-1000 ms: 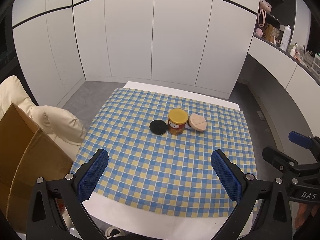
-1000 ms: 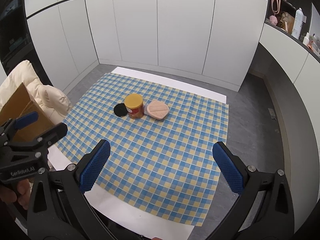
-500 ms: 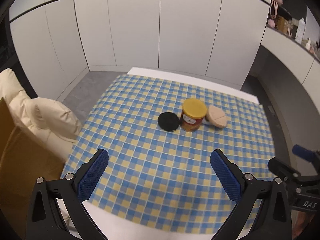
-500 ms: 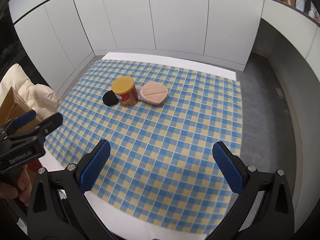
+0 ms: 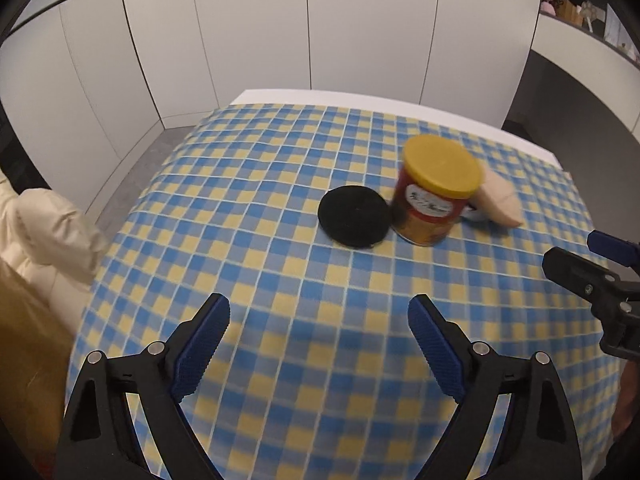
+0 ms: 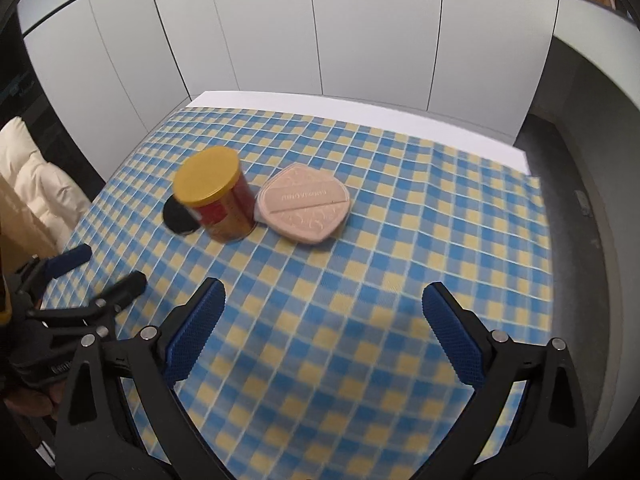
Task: Organize objects
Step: 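Grasp the black round sponge with the left tool while the right tool grasps the pink puff, then lift the black sponge with the left tool while the right tool lifts the pink puff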
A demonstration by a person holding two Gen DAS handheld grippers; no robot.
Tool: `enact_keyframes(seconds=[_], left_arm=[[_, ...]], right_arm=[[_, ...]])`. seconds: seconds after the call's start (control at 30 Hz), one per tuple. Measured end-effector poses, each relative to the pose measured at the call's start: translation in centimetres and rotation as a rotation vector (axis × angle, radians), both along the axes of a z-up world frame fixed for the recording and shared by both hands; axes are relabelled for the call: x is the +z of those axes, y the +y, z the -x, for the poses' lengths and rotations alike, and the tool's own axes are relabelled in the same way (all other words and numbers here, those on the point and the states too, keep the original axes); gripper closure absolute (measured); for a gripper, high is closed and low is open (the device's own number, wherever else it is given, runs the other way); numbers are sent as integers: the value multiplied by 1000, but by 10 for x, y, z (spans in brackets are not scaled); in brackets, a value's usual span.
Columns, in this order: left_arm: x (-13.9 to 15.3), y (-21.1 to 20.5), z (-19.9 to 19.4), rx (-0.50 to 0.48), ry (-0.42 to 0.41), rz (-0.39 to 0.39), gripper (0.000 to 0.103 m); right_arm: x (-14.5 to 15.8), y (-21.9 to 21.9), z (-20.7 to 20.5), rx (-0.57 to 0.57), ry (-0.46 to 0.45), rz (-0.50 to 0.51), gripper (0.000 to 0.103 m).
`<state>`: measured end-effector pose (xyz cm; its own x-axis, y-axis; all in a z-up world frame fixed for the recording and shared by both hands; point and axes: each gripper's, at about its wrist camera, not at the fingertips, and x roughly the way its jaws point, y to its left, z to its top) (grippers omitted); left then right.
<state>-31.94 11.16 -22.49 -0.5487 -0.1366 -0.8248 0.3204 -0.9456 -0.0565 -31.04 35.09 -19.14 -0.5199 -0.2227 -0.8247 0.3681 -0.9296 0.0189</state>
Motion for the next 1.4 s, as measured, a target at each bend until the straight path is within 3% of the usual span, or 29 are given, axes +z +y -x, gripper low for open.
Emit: enact_keyframes(seconds=[0.3, 0.57, 0.67, 0.8, 0.9, 1.03, 1.4], left_arm=[[-21, -6, 43, -21, 9, -1, 15], [-26, -7, 65, -64, 39, -9, 15], [-27, -9, 70, -75, 53, -10, 21], [-27, -8, 75, -88, 64, -11, 30], [-24, -7, 78, -86, 66, -12, 52], [-18, -5, 84, -83, 52, -60, 53], [10, -6, 58, -68, 53, -58, 53]], right_arm=[[-31, -12, 42, 8, -15, 36, 2], [-35, -19, 60, 45, -6, 58, 2], [-34, -24, 69, 54, -5, 66, 6], [-32, -27, 78, 66, -20, 70, 23], [-30, -25, 76, 65, -26, 69, 30], [-26, -24, 67, 73, -17, 57, 31], [2, -16, 48, 26, -11, 30, 31]])
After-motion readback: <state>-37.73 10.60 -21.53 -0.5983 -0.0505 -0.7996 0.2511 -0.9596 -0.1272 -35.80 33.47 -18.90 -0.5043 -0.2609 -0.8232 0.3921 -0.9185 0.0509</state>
